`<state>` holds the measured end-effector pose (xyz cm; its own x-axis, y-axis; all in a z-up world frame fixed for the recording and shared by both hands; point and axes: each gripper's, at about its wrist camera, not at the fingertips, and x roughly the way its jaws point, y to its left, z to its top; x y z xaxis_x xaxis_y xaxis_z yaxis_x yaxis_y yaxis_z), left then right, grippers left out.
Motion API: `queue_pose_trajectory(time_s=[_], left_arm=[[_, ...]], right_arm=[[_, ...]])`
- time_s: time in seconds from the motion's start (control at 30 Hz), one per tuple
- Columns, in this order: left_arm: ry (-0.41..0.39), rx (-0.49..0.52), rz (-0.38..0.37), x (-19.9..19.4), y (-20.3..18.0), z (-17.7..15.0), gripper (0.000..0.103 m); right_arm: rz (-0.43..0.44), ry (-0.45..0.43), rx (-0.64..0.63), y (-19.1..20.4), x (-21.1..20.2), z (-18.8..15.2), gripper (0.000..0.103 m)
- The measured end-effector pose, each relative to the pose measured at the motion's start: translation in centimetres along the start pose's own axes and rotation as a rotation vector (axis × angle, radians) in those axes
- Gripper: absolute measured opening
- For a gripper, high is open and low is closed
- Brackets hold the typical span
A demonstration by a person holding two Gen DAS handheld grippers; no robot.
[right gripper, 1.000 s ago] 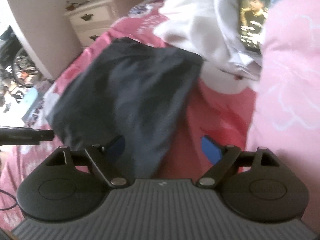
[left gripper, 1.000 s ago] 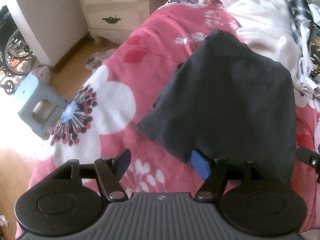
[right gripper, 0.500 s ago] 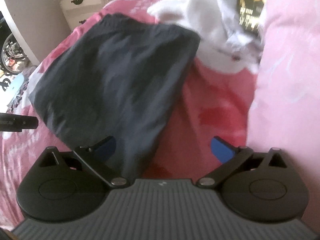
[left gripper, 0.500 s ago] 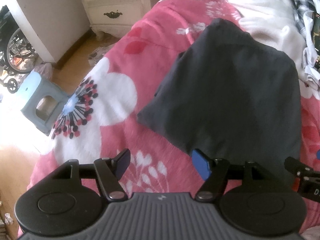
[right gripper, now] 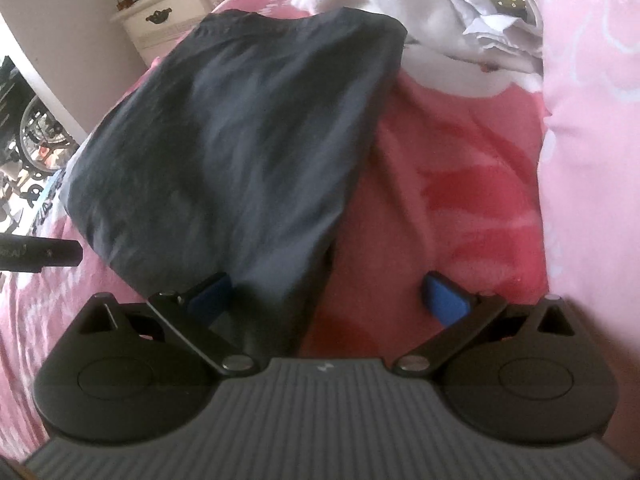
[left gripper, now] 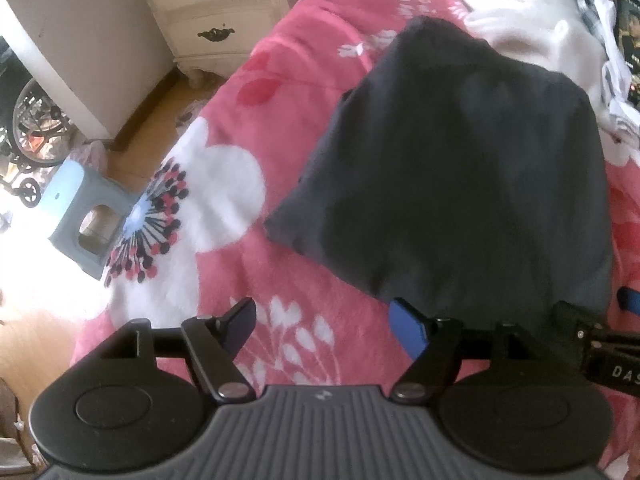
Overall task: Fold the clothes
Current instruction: 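Fold the trousers over with the right gripper toward the left gripper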
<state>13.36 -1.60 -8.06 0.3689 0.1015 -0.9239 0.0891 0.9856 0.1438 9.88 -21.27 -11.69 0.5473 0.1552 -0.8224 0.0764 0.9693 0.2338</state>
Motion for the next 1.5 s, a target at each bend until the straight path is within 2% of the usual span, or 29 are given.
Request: queue_pose_trajectory(time_s=[0.1, 0.2, 0.27, 0.4, 0.5, 0.63, 0.77, 0.9, 1.0, 1.07, 1.1, 1.13, 1.2, 1.23, 1.3, 1.37, 1.4, 1.47, 1.5], left_arm=[[-0.041, -0.019, -0.036, -0.7, 0.4, -0.1, 0.075], [-0.155, -0.057, -0.122, -2.1, 1.8, -0.1, 0.075], [-0.240, -0.080, -0.171, -2.8, 2.9, 0.4, 0.075], [-0.313, -0.067, -0.236, -1.7, 4.1, 3.5, 0.075], [-0.347, -0.047, -0.297, 0.8, 4.4, 6.5, 0.068], [-0.279, -0.051, -0.467, 5.0, 4.6, 10.4, 0.061], [-0.203, -0.006, -0.576, 8.1, 4.2, 12.9, 0.060], [-0.136, 0.020, -0.684, 11.0, 4.0, 14.5, 0.060], [-0.124, 0.038, -0.759, 12.4, 3.7, 15.4, 0.059], [-0.126, 0.034, -0.801, 12.8, 3.5, 16.0, 0.049], [-0.121, 0.027, -0.820, 13.0, 3.5, 16.1, 0.047], [-0.118, 0.023, -0.838, 13.1, 3.5, 16.3, 0.046], [-0.116, 0.028, -0.863, 13.5, 3.4, 16.3, 0.046], [-0.113, 0.028, -0.872, 13.7, 3.3, 16.4, 0.046], [-0.101, 0.007, -0.894, 14.3, 3.1, 16.8, 0.045], [-0.099, -0.004, -0.891, 14.5, 2.6, 17.0, 0.044], [-0.109, 0.000, -0.878, 14.4, 2.3, 17.0, 0.041], [-0.131, 0.008, -0.853, 13.9, 2.0, 16.8, 0.027], [-0.142, 0.013, -0.845, 13.6, 1.9, 16.7, 0.022]], right_arm=[[-0.005, -0.002, -0.009, 0.1, 0.1, 0.1, 0.102], [0.005, 0.023, -0.019, -0.2, -0.3, 0.9, 0.102], [0.017, -0.013, -0.005, -0.4, -1.4, 1.9, 0.102], [0.103, -0.147, 0.058, -1.4, -2.5, 4.8, 0.102], [0.164, -0.125, 0.160, -3.2, 0.1, 6.9, 0.102], [0.253, -0.086, 0.305, -5.6, 3.6, 9.4, 0.101], [0.371, -0.062, 0.421, -7.2, 5.4, 9.5, 0.101], [0.471, -0.058, 0.444, -7.7, 6.9, 10.5, 0.096], [0.524, -0.052, 0.443, -7.4, 8.4, 11.7, 0.096], [0.563, -0.050, 0.452, -7.3, 9.4, 12.6, 0.095], [0.578, -0.047, 0.452, -7.2, 9.9, 13.2, 0.094], [0.588, -0.045, 0.451, -7.3, 10.1, 13.6, 0.091], [0.597, -0.043, 0.443, -7.5, 10.0, 13.8, 0.072], [0.605, -0.042, 0.457, -7.7, 10.2, 13.8, 0.067], [0.632, -0.043, 0.532, -8.6, 11.1, 13.5, 0.046], [0.669, -0.028, 0.566, -8.6, 12.3, 13.7, 0.037], [0.674, -0.023, 0.562, -8.4, 12.7, 13.8, 0.033], [0.657, -0.030, 0.524, -7.8, 12.8, 14.2, 0.030], [0.652, -0.037, 0.514, -7.7, 12.5, 14.2, 0.025]])
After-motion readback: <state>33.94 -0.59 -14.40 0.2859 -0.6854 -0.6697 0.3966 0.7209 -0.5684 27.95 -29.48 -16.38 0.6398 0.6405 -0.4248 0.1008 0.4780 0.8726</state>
